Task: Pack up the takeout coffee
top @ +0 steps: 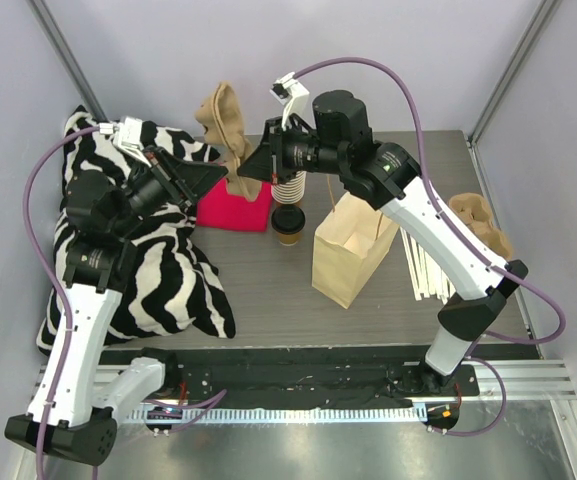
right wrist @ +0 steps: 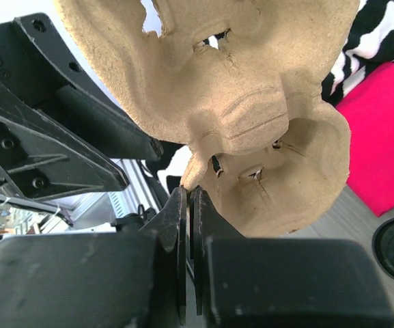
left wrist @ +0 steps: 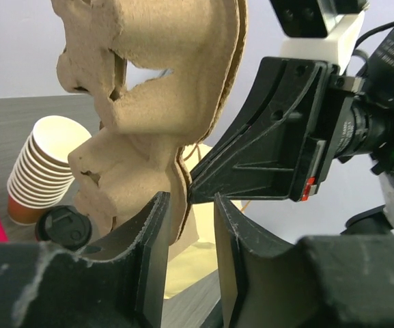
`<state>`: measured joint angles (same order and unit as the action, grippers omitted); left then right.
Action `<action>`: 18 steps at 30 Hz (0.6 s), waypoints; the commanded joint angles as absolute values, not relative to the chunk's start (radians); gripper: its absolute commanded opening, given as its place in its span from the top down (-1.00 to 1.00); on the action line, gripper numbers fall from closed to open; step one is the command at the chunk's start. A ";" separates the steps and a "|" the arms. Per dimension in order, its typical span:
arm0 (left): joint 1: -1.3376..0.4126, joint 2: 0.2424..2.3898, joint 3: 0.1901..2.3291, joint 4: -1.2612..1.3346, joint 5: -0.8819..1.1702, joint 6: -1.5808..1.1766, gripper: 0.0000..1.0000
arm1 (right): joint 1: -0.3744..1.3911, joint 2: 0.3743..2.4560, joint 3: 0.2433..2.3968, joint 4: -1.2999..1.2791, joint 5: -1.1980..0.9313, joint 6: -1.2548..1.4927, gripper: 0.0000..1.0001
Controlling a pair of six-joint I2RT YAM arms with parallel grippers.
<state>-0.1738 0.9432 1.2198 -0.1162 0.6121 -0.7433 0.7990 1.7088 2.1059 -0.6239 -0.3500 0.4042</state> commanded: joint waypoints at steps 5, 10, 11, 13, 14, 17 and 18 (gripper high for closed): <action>-0.219 0.953 1.239 -0.149 0.554 -0.675 0.33 | 0.821 1.707 2.163 -0.592 -0.310 0.364 0.97; -0.230 0.954 1.238 -0.149 0.557 -0.676 0.33 | 0.824 1.709 2.160 -0.594 -0.305 0.351 0.98; -0.232 0.953 1.236 -0.150 0.560 -0.678 0.34 | 0.825 1.710 2.161 -0.595 -0.307 0.348 0.98; -0.233 0.956 1.236 -0.150 0.557 -0.680 0.34 | 0.827 1.712 2.161 -0.595 -0.304 0.342 0.98; -0.236 0.954 1.236 -0.149 0.554 -0.680 0.35 | 0.828 1.713 2.161 -0.595 -0.304 0.341 0.98; -0.235 0.957 1.235 -0.150 0.542 -0.683 0.36 | 0.834 1.712 2.157 -0.597 -0.293 0.328 0.98; -0.236 0.957 1.235 -0.152 0.537 -0.684 0.36 | 0.836 1.712 2.155 -0.600 -0.293 0.324 0.98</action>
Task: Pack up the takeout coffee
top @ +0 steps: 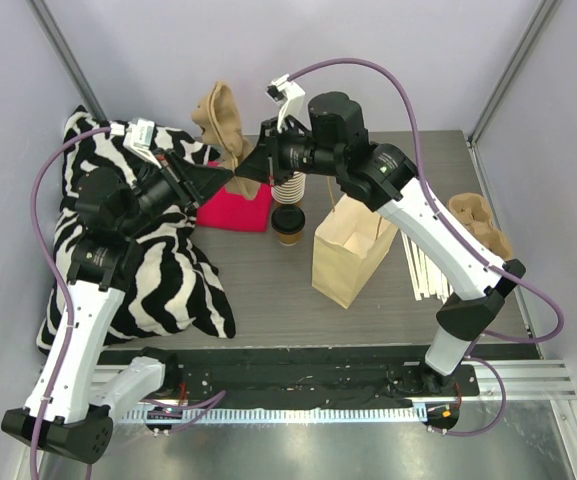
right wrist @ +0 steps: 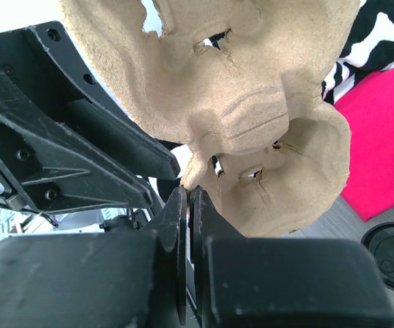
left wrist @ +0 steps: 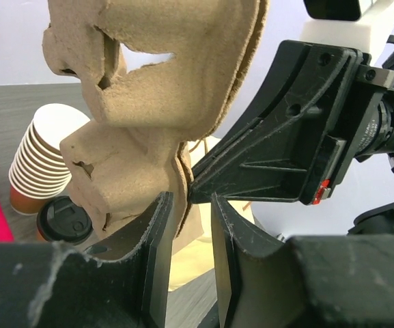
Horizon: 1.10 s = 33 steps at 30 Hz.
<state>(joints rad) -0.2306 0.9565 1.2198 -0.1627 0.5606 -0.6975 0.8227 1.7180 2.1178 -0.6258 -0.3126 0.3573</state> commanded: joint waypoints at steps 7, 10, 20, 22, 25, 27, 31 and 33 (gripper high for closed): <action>-0.236 0.965 1.243 -0.153 0.511 -0.701 0.42 | 0.845 1.710 2.154 -0.600 -0.285 0.311 0.98; -0.236 0.969 1.244 -0.158 0.500 -0.703 0.46 | 0.850 1.707 2.152 -0.600 -0.285 0.308 0.98; -0.235 0.980 1.247 -0.153 0.503 -0.727 0.55 | 0.854 1.695 2.137 -0.601 -0.282 0.293 0.98; -0.235 0.988 1.252 -0.150 0.508 -0.732 0.56 | 0.856 1.695 2.135 -0.601 -0.276 0.290 0.98; -0.238 0.994 1.258 -0.144 0.514 -0.732 0.56 | 0.859 1.692 2.131 -0.603 -0.270 0.290 0.98; -0.244 0.999 1.259 -0.144 0.511 -0.730 0.56 | 0.864 1.689 2.126 -0.603 -0.258 0.285 0.98; -0.248 1.005 1.259 -0.143 0.506 -0.732 0.58 | 0.874 1.690 2.128 -0.604 -0.241 0.276 0.98; -0.250 1.008 1.256 -0.144 0.497 -0.730 0.59 | 0.880 1.690 2.129 -0.604 -0.233 0.273 0.98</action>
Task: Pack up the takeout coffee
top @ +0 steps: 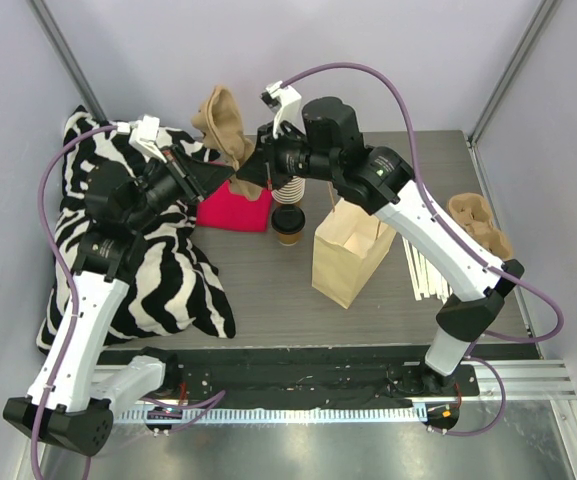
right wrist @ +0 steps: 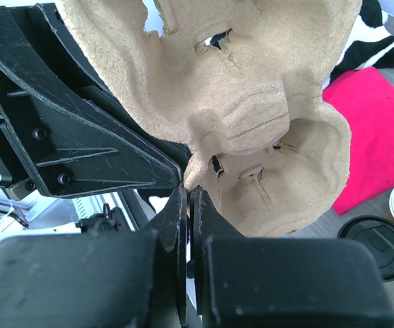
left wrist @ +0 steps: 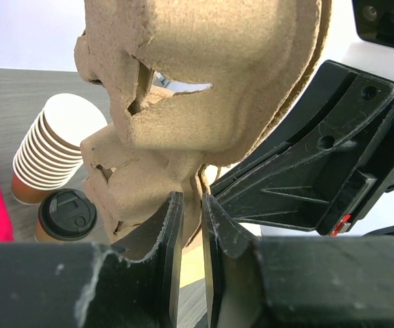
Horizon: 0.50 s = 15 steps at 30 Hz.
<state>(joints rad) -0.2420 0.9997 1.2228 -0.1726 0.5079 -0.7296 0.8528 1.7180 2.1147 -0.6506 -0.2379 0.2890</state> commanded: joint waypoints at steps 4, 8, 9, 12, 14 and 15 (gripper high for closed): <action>-0.253 1.011 1.258 -0.149 0.482 -0.727 0.60 | 0.891 1.697 2.132 -0.604 -0.216 0.265 0.98; -0.259 1.014 1.258 -0.156 0.477 -0.723 0.59 | 0.897 1.704 2.137 -0.607 -0.199 0.259 0.98; -0.259 1.012 1.258 -0.156 0.479 -0.723 0.58 | 0.896 1.706 2.137 -0.606 -0.198 0.259 0.98; -0.262 1.009 1.259 -0.156 0.486 -0.724 0.55 | 0.897 1.710 2.140 -0.607 -0.199 0.258 0.98; -0.262 1.009 1.256 -0.156 0.492 -0.724 0.55 | 0.899 1.712 2.140 -0.606 -0.199 0.259 0.98; -0.264 1.009 1.255 -0.158 0.491 -0.726 0.56 | 0.897 1.712 2.141 -0.606 -0.201 0.259 0.98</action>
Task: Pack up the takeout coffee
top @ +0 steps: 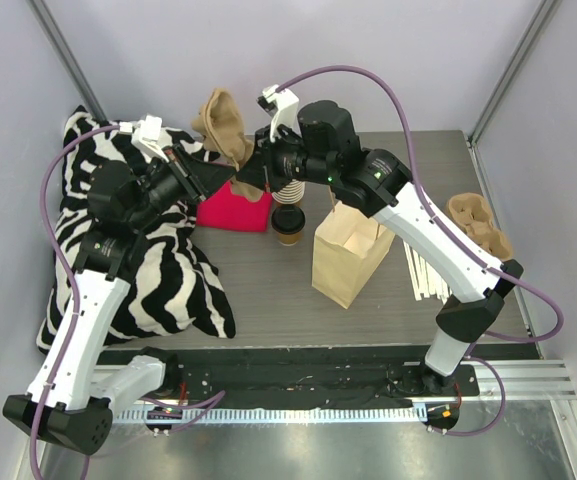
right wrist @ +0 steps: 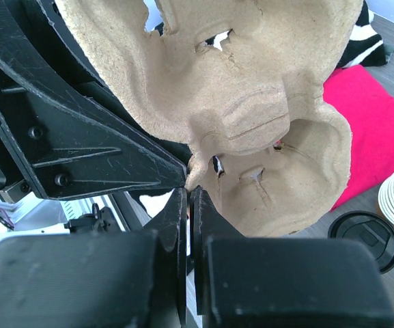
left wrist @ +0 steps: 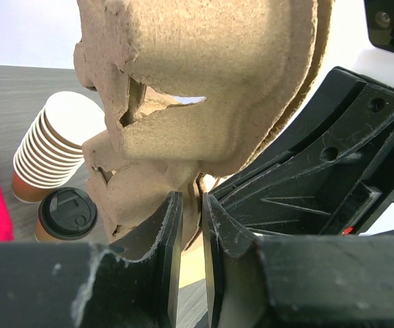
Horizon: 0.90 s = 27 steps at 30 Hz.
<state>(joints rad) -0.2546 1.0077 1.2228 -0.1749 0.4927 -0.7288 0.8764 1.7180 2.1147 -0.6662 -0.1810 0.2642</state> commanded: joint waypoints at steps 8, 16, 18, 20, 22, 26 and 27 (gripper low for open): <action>-0.264 1.008 1.243 -0.179 0.456 -0.729 0.99 | 0.899 1.703 2.145 -0.601 -0.232 0.264 0.98; -0.261 1.005 1.255 -0.286 0.378 -0.693 1.00 | 0.897 1.690 2.151 -0.603 -0.209 0.252 0.98; -0.255 1.000 1.259 -0.313 0.342 -0.684 1.00 | 0.896 1.686 2.148 -0.604 -0.195 0.245 0.99; -0.249 0.999 1.258 -0.340 0.328 -0.681 1.00 | 0.896 1.683 2.148 -0.604 -0.187 0.241 0.99; -0.245 0.994 1.255 -0.353 0.318 -0.680 1.00 | 0.893 1.680 2.151 -0.606 -0.181 0.238 0.99; -0.245 0.991 1.247 -0.360 0.314 -0.680 1.00 | 0.881 1.680 2.157 -0.606 -0.175 0.238 0.98; -0.244 0.986 1.246 -0.362 0.314 -0.680 1.00 | 0.881 1.680 2.158 -0.604 -0.175 0.238 0.99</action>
